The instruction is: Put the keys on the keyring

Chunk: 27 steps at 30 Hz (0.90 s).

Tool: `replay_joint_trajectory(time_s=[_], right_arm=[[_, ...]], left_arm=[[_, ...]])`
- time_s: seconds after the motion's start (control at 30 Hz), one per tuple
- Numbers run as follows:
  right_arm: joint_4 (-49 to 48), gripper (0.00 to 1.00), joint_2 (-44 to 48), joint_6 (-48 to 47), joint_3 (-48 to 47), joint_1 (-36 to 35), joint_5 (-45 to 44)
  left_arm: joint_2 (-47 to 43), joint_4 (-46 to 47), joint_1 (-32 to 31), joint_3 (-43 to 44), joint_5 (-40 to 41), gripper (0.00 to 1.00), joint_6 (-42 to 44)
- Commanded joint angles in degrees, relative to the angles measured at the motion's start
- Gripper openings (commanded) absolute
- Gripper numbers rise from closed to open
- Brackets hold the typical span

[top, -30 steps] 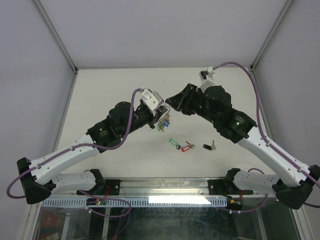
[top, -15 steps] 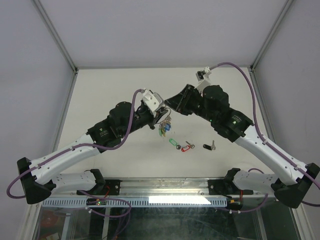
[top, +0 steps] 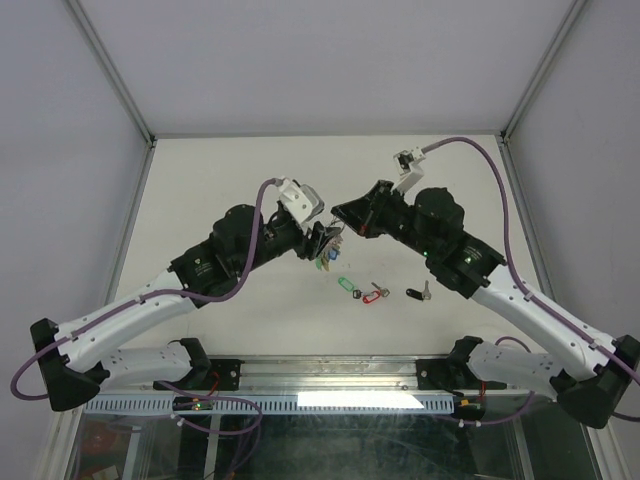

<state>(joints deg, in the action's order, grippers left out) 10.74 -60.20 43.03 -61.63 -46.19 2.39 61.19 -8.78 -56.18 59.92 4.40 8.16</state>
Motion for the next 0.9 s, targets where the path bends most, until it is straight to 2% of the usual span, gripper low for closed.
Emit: replay_joint_trajectory(time_s=[0.0, 0.1, 0.23, 0.53, 0.87], right_arm=[[-18.7, 0.00, 6.8, -8.5, 4.8, 0.2, 3.0], [-24.2, 0.00, 8.7, -8.9, 8.2, 0.2, 2.8], [-31.0, 0.00, 9.8, -8.0, 11.1, 0.2, 2.5], [-34.6, 0.00, 9.0, -8.1, 11.3, 0.2, 2.4], [-34.0, 0.00, 8.9, -8.5, 12.0, 0.2, 3.1]], left_arm=[[-4.9, 6.1, 0.0, -2.1, 1.0, 0.56, -2.4], [-6.9, 10.3, 0.0, -4.6, 1.8, 0.62, -4.1], [-6.7, 12.8, 0.0, -4.9, 1.6, 0.62, -4.6], [-3.5, 17.5, -0.4, -2.8, -1.3, 0.66, -4.7], [-1.5, 17.7, -1.3, -1.2, 3.0, 0.56, -1.5]])
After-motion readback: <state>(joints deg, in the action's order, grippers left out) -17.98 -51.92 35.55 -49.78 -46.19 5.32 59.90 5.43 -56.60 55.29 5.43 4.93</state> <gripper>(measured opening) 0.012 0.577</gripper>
